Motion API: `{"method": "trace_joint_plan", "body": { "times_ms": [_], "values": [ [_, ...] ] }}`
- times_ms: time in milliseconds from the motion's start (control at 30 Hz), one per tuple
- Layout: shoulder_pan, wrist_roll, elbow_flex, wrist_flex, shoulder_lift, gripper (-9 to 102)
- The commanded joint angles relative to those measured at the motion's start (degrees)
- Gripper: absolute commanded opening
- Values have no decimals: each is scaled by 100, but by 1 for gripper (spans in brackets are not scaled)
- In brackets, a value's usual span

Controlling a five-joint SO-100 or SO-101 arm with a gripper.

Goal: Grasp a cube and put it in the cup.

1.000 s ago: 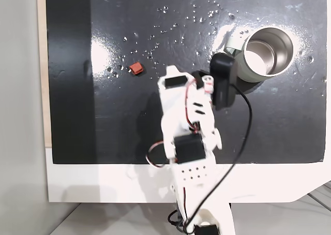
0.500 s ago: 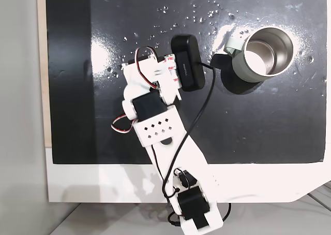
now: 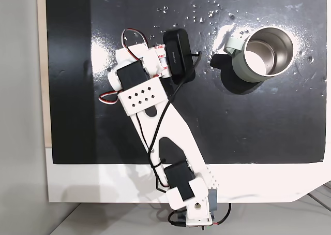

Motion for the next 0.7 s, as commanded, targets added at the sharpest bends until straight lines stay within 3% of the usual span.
{"method": "trace_joint_plan", "body": {
  "times_ms": [0, 133, 267, 400, 667],
  "values": [
    [70, 9, -466, 26, -35, 0],
    [70, -35, -501, 0, -141, 4],
    [70, -308, -431, -114, -220, 19],
    [44, -167, -343, -211, -246, 26],
    [-88, -79, -158, -114, -431, 27]
  ]
}}
